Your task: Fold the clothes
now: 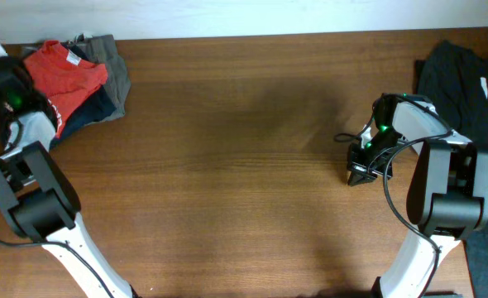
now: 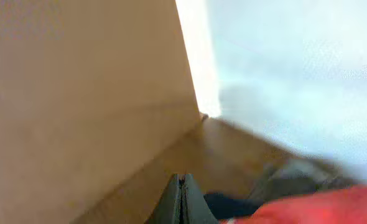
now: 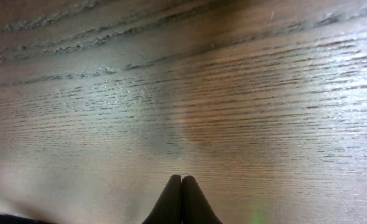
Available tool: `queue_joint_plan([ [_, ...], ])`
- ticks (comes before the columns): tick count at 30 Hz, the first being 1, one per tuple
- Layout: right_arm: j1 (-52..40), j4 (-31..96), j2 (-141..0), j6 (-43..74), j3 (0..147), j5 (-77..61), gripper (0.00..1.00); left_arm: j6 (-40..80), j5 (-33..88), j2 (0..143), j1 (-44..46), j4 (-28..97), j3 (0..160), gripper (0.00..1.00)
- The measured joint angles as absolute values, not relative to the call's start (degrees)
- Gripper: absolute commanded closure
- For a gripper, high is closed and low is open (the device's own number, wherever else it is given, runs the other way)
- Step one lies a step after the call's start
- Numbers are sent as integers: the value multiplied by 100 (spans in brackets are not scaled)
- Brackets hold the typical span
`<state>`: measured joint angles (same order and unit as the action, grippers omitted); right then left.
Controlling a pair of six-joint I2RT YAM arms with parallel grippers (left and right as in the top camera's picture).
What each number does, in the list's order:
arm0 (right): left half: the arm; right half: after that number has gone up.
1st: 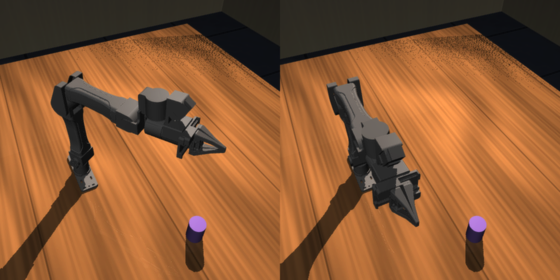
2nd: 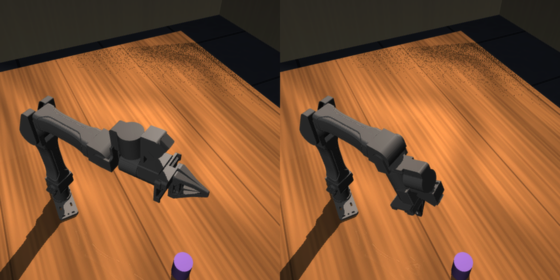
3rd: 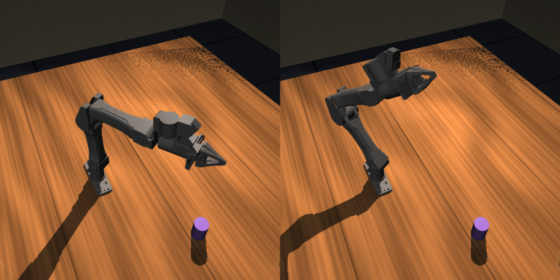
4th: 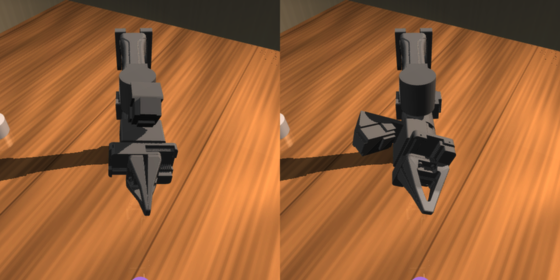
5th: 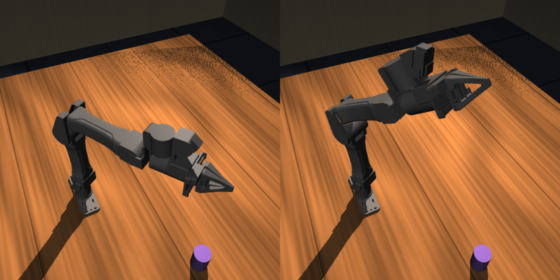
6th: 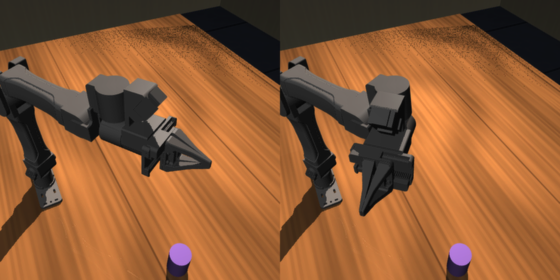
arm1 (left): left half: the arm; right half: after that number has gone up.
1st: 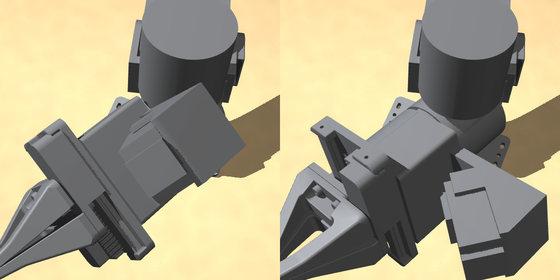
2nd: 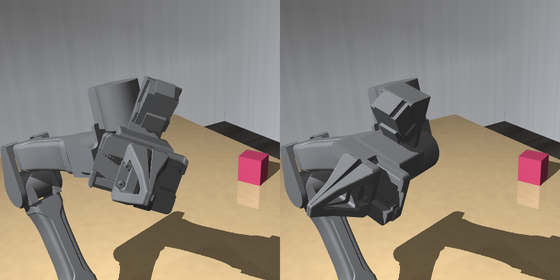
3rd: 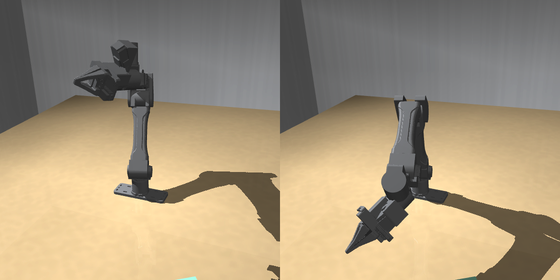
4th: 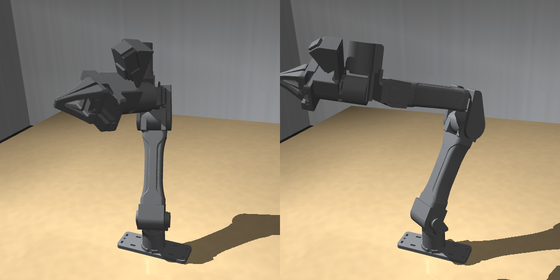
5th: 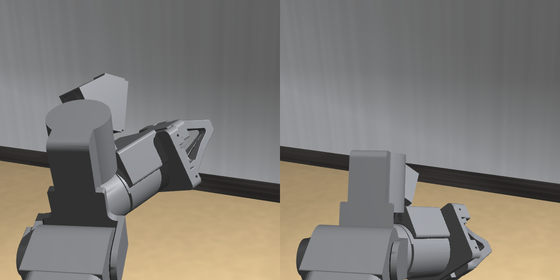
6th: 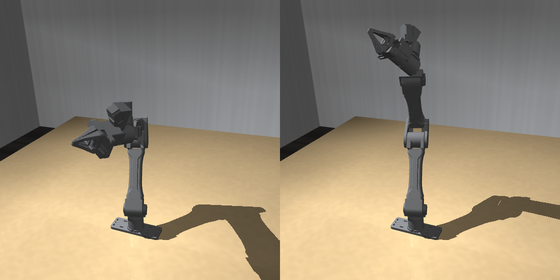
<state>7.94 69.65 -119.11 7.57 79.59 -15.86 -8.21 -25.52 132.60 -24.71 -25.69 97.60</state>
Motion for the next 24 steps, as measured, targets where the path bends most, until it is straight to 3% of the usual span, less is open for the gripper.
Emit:
queue_joint_plan([
  [9,794,6963,-11911,731,7959,-1599,96,-707,-1752,12864,-1852,-1094,9782,99],
  [21,794,6976,-11911,703,7959,-1599,96,-493,-1535,13876,-1850,-1409,9789,91],
  [22,794,6989,-11911,705,7959,-1599,96,-495,-1538,13876,-1850,-1437,9786,88],
  [24,794,7026,-11911,701,7959,-1599,96,-502,-1531,13876,-1848,-1570,9784,73],
])
